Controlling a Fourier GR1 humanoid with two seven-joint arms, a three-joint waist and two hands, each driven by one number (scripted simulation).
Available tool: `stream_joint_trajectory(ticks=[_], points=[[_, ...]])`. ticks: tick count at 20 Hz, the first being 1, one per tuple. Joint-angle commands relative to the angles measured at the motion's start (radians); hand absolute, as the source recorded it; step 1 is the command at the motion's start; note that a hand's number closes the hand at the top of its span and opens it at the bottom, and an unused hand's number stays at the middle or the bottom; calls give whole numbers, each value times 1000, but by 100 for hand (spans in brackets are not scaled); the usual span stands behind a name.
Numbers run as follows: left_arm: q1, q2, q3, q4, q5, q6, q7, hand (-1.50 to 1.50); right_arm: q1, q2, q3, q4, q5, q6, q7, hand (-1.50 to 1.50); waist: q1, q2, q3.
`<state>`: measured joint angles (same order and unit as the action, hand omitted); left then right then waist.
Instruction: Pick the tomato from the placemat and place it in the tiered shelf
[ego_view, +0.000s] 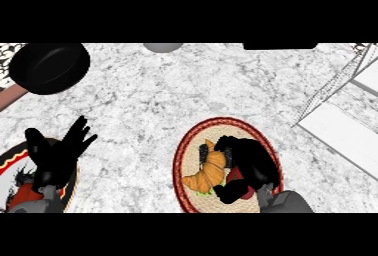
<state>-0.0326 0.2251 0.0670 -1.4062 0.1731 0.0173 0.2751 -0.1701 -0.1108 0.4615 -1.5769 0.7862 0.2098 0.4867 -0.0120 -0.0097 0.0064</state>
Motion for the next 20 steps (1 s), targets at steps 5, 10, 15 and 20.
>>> stream_joint_trajectory(ticks=[5, 10, 15, 20], points=[[56, -27, -19, 10, -14, 15, 16, 0, 43, 107, -224, -189, 106, -240, 400, 150, -30, -2, -8], [33, -17, -10, 25, -19, 14, 17, 0, -27, 110, -84, -439, 360, -217, 629, 150, -17, -3, -10], [35, -9, -5, 19, -5, -7, 26, 0, -218, 110, -131, -601, 508, 4, 821, 150, -4, -1, -11], [21, -36, -17, 32, -17, 12, 16, 0, -333, 110, -213, -717, 546, 218, 862, 150, -10, 0, -11]])
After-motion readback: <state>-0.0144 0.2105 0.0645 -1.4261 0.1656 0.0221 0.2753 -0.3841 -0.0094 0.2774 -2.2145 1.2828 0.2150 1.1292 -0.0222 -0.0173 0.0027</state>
